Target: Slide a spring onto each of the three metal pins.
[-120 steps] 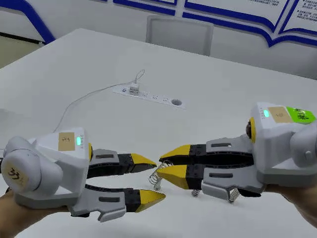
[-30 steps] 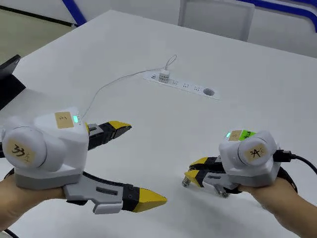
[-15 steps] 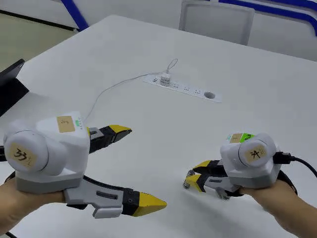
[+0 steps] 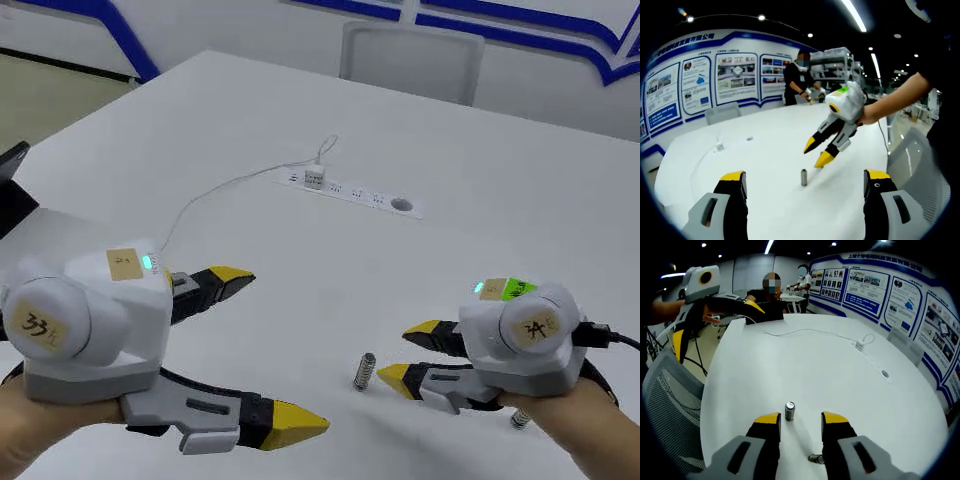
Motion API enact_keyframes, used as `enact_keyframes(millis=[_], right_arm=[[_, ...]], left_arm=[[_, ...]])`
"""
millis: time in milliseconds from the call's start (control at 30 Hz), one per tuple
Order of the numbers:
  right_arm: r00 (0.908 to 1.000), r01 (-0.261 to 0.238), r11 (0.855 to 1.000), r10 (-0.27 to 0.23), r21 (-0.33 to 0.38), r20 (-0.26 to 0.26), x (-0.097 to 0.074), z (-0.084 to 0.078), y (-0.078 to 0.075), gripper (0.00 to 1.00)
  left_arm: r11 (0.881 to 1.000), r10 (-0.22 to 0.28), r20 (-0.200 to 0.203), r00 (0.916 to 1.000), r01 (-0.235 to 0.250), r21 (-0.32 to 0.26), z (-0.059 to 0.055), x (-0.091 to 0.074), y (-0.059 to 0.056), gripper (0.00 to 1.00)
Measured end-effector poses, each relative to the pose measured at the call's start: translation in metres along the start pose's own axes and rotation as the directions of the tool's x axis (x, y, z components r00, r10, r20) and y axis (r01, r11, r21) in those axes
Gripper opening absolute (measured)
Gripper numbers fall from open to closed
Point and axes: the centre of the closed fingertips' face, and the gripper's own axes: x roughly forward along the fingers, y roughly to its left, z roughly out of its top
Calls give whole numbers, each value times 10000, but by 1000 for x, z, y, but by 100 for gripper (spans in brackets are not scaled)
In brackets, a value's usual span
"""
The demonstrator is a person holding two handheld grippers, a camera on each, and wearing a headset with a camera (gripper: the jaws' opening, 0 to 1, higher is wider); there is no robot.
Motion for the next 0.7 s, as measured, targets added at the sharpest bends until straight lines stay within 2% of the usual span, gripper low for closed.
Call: enact_keyframes(millis=[167, 267, 500, 700], right_arm=[[9973, 506, 9970, -536, 584, 502, -25, 1, -13, 34], [9910, 754, 9890, -884, 1270, 1005, -41, 2, -21, 36], [9806, 1391, 9773, -1584, 1599, 1152, -77, -18, -33, 41], [9582, 2089, 9461, -2486, 2474, 1418, -111, -38, -46, 45]], left_arm=[[9999, 13, 58, 10000, -14, 125, 7, 2, -1, 100], [9999, 55, 108, 9999, -57, 144, 9, 3, -2, 100], [9998, 158, 89, 9998, -159, 137, 10, 4, -3, 100], [9996, 284, 84, 9996, -284, 25, 11, 3, -3, 100]])
